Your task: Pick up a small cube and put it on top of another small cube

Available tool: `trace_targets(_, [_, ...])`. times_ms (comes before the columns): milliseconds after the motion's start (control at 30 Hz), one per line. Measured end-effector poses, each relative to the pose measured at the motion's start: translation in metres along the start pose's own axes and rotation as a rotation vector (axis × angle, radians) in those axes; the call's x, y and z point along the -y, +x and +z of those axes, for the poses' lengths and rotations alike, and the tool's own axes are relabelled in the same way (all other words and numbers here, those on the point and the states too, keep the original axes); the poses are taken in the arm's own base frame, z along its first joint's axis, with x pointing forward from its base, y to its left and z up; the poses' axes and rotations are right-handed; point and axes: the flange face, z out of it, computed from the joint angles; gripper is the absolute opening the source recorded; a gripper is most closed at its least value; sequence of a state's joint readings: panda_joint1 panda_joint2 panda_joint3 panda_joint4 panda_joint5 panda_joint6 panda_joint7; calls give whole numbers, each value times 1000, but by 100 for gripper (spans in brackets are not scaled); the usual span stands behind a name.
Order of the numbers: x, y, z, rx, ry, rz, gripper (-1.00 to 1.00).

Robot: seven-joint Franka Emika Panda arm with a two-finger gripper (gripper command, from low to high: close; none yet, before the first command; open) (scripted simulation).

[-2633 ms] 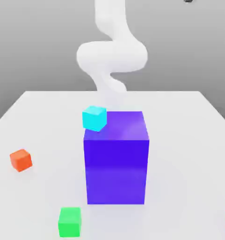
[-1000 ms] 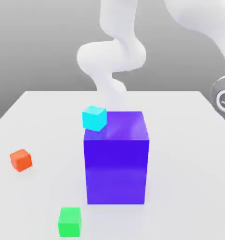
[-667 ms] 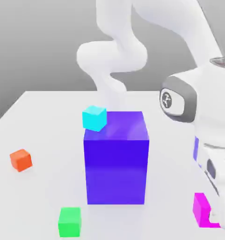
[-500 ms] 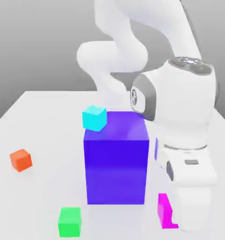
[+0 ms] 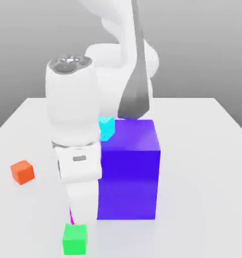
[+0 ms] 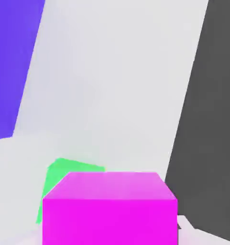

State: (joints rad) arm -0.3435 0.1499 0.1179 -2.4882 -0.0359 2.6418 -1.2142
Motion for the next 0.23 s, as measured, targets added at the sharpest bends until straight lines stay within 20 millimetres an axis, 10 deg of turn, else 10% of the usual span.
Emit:
trace_targets(100, [1, -3, 37, 2, 5, -1, -100])
trace_targets(133, [2, -4, 47, 2, 6, 0, 100])
trace_targets(233, [2, -4, 47, 2, 6, 0, 100])
